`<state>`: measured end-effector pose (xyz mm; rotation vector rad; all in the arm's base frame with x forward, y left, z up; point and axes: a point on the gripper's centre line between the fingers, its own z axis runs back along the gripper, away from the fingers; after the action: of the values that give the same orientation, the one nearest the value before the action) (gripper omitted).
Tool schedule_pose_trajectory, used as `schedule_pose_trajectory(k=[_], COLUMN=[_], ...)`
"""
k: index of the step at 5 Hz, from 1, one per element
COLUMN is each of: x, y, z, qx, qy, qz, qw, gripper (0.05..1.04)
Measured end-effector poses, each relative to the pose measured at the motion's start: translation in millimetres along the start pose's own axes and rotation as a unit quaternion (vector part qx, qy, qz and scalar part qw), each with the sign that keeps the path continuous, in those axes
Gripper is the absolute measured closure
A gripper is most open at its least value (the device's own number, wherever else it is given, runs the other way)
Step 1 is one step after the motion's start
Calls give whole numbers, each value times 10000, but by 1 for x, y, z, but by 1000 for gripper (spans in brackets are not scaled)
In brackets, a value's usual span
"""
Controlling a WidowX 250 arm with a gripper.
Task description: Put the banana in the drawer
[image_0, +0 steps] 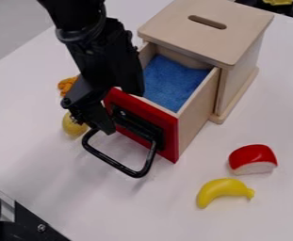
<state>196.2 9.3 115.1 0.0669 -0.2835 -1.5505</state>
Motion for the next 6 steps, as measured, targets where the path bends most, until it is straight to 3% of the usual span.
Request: schedule_pose_trajectory(k=[2,4,5,6], x=[13,60,76,85], y=[-8,-15,-15,-7], z=[-7,-4,-13,-20], qx=[-119,-185,-333,-271], qy=[24,570,678,881], qz=[131,638,1197,1787], qw=[9998,9962,9899,9796], gripper=[83,83,83,83])
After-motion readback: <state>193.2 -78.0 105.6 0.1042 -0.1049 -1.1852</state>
